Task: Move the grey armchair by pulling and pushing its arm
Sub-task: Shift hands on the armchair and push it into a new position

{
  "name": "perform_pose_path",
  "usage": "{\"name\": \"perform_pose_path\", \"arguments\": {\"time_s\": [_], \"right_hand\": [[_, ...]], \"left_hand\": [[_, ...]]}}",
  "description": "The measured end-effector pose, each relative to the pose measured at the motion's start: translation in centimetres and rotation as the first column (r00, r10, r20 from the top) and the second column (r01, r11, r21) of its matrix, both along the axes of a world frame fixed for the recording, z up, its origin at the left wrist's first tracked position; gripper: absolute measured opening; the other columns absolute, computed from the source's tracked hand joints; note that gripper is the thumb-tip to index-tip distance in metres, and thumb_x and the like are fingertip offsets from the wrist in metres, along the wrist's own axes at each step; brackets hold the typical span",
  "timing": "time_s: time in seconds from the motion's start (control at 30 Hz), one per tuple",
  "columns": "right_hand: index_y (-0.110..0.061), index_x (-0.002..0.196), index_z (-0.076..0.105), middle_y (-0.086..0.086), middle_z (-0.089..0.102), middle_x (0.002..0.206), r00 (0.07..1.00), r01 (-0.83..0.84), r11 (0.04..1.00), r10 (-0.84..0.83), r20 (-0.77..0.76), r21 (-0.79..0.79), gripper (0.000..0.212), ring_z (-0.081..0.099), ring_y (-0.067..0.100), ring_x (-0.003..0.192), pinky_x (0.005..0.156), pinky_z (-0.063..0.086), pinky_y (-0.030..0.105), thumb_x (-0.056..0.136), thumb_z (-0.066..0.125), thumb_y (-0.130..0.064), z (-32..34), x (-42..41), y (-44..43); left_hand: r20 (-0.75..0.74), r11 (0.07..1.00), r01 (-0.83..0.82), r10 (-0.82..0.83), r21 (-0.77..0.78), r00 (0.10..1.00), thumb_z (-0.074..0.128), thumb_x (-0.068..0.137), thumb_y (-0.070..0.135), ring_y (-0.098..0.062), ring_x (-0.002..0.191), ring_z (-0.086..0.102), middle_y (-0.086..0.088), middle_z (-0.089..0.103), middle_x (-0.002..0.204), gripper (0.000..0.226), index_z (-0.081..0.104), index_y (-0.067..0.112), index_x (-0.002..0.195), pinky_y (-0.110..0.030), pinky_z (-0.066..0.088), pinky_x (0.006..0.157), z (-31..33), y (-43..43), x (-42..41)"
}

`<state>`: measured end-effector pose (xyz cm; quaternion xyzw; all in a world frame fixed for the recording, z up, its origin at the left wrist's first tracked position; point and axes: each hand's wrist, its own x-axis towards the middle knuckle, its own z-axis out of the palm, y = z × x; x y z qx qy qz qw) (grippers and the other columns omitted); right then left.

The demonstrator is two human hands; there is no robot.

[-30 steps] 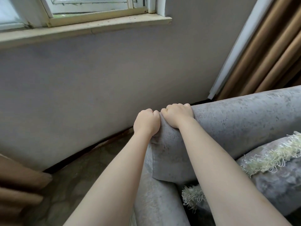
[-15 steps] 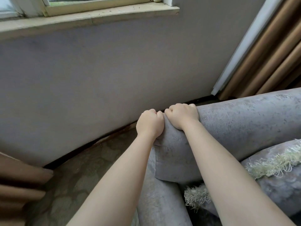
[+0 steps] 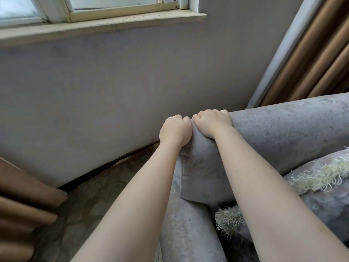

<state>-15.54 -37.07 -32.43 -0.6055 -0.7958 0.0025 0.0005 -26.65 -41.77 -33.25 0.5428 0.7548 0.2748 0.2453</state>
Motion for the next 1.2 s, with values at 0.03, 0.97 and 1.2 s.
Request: {"name": "perform_pose_path", "arguments": {"time_s": [0.03, 0.97, 1.2], "right_hand": [[-0.018, 0.106, 0.062, 0.006, 0.061, 0.118, 1.000, 0.000, 1.000, 0.000, 0.001, 0.007, 0.046, 0.051, 0.025, 0.110, 0.084, 0.027, 0.039, 0.094, 0.021, -0.033, 0.2, 0.1, -0.3], [-0.023, 0.082, 0.059, 0.004, 0.065, 0.105, 0.999, 0.018, 0.999, -0.020, 0.043, 0.049, 0.038, 0.053, 0.024, 0.096, 0.079, 0.027, 0.038, 0.090, 0.024, -0.036, -2.3, -2.5, 1.5], [-0.022, 0.071, 0.052, 0.003, 0.065, 0.095, 0.999, 0.023, 0.999, -0.024, 0.021, 0.047, 0.035, 0.044, 0.024, 0.083, 0.076, 0.026, 0.039, 0.087, 0.026, -0.039, -2.4, -2.3, 2.2]], "left_hand": [[0.000, 1.000, 0.000, 0.000, 0.009, 1.000, 0.030, 0.091, 0.025, -0.026, 0.080, 0.043, -0.003, 0.044, 0.076, 0.029, 0.039, 0.014, 0.065, -0.032, 0.030, 0.065, 0.1, -0.3, 0.1], [0.046, 0.999, -0.007, 0.005, 0.031, 0.999, 0.031, 0.089, 0.026, -0.030, 0.089, 0.050, -0.010, 0.054, 0.092, 0.027, 0.042, 0.014, 0.068, -0.036, 0.038, 0.070, -2.6, 1.3, -2.5], [0.062, 1.000, -0.015, 0.015, -0.005, 0.998, 0.033, 0.089, 0.028, -0.029, 0.087, 0.049, -0.009, 0.055, 0.094, 0.026, 0.044, 0.014, 0.070, -0.035, 0.036, 0.069, -2.4, 1.6, -2.2]]}}
